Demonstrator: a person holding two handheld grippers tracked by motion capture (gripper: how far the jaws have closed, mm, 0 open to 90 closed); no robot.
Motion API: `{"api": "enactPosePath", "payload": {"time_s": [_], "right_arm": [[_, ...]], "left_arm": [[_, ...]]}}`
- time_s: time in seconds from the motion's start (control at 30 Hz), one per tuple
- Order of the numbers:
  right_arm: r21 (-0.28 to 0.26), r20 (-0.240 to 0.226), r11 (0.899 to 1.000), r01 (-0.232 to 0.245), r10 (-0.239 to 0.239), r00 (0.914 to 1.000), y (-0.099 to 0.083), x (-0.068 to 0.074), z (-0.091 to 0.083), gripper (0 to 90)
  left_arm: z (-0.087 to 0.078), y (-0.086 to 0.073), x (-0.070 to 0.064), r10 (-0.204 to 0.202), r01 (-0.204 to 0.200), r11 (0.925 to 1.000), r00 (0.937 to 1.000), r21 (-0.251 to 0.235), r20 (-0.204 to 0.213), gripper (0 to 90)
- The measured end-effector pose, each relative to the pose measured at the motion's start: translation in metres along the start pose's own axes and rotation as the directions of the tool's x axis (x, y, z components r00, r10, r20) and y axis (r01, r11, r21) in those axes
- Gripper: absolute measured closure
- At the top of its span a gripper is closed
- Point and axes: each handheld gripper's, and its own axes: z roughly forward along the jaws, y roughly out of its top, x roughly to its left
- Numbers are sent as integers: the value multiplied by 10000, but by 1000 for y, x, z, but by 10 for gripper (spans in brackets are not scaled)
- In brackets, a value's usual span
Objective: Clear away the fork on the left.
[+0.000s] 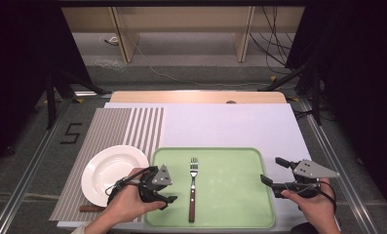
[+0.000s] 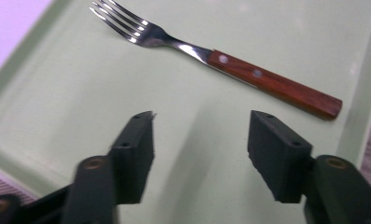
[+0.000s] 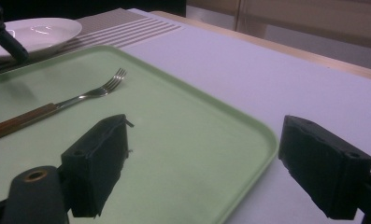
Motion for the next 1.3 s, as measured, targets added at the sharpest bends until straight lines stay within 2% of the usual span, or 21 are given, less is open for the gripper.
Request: {"api": "enactPosePath", "payload": {"time_s": [0.07,0.2,0.3,0.4,0.63,0.7,0.83,0.97,1.13,1.23,1.3], "right_arm": [[1,-5,10000,11,-11,10000,0,0,0,170],[0,-5,10000,7,-7,10000,0,0,0,170],[-5,-1,10000,7,-7,10000,0,0,0,170],[0,0,10000,8,-8,10000,0,0,0,170],[-21,26,10000,5,-5,10000,0,0,0,169],[-24,21,10000,18,-18,10000,0,0,0,169],[-9,28,10000,-7,7,10000,0,0,-1,168],[-6,27,10000,-14,14,10000,0,0,-1,168],[-16,10,10000,23,-23,10000,0,0,-1,168],[-18,10,10000,24,-24,10000,0,0,-1,167],[-20,9,10000,27,-27,10000,0,1,-1,167]], "left_arm": [[-3,-3,4,-163,157,9990,9997,-424,-160,279],[-9,-11,12,-835,803,9899,9963,-1170,-224,217],[-13,-17,17,-1137,1078,9829,9930,-1495,-313,155],[-17,-25,22,-1346,1254,9764,9901,-1758,-410,140],[-26,-38,31,-1846,1650,9536,9812,-2520,-559,70],[-28,-42,34,-1849,1635,9508,9810,-2631,-587,56],[-31,-50,38,-2091,1817,9427,9753,-2798,-714,36],[-37,-57,42,-2203,1827,9387,9702,-2923,-1011,19],[-41,-65,46,-2452,1998,9264,9634,-3190,-1086,14],[-43,-67,48,-2558,2090,9215,9608,-3273,-1070,9],[-43,-68,49,-2585,2112,9213,9599,-3266,-1084,7]]}}
